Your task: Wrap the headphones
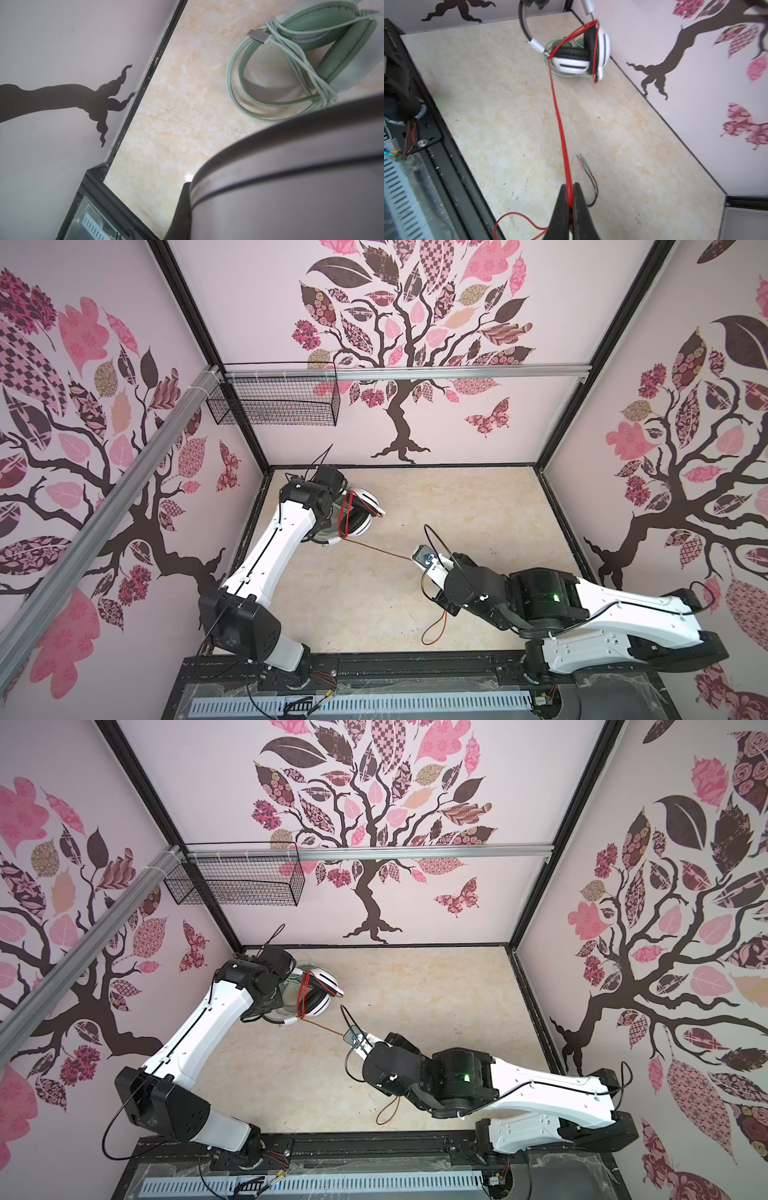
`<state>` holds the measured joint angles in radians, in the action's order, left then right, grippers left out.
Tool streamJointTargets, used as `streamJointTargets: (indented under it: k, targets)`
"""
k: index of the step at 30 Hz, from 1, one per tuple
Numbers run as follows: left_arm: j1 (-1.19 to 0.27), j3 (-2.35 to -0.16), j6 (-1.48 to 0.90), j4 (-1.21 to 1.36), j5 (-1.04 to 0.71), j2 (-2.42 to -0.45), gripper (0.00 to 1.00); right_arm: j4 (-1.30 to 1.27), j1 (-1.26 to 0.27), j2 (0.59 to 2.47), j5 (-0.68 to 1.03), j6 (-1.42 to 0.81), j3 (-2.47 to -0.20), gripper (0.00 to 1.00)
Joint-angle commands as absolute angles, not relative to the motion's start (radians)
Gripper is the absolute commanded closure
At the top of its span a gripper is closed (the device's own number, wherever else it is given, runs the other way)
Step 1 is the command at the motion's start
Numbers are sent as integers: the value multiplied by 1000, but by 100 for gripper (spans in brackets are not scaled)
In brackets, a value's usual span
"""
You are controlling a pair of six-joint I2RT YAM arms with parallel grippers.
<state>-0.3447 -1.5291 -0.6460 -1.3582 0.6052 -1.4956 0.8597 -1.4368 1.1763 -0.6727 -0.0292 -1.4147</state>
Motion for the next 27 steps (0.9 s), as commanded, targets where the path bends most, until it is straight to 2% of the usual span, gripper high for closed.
streamJointTargets:
  k: [1, 9, 16, 24, 27]
  targets:
    - [-414, -1478, -644, -1319, 690, -1434, 100, 809, -1410, 1167, -832, 107, -1475, 100]
    - [-607, -1297, -434, -1198, 434, -1249, 100, 584, -1151, 1154, -631, 253, -1476, 100]
    - [-769, -1269, -420, -1231, 323, -1170, 100, 526, -993, 1219, -442, 243, -1460, 100]
    - [-789, -1293, -437, -1259, 242, -1062, 100, 439, -724, 1251, -152, 149, -1312, 100]
    - [-789, -1349, -441, -1308, 254, -1039, 100, 394, -687, 1269, -94, 135, -1247, 100]
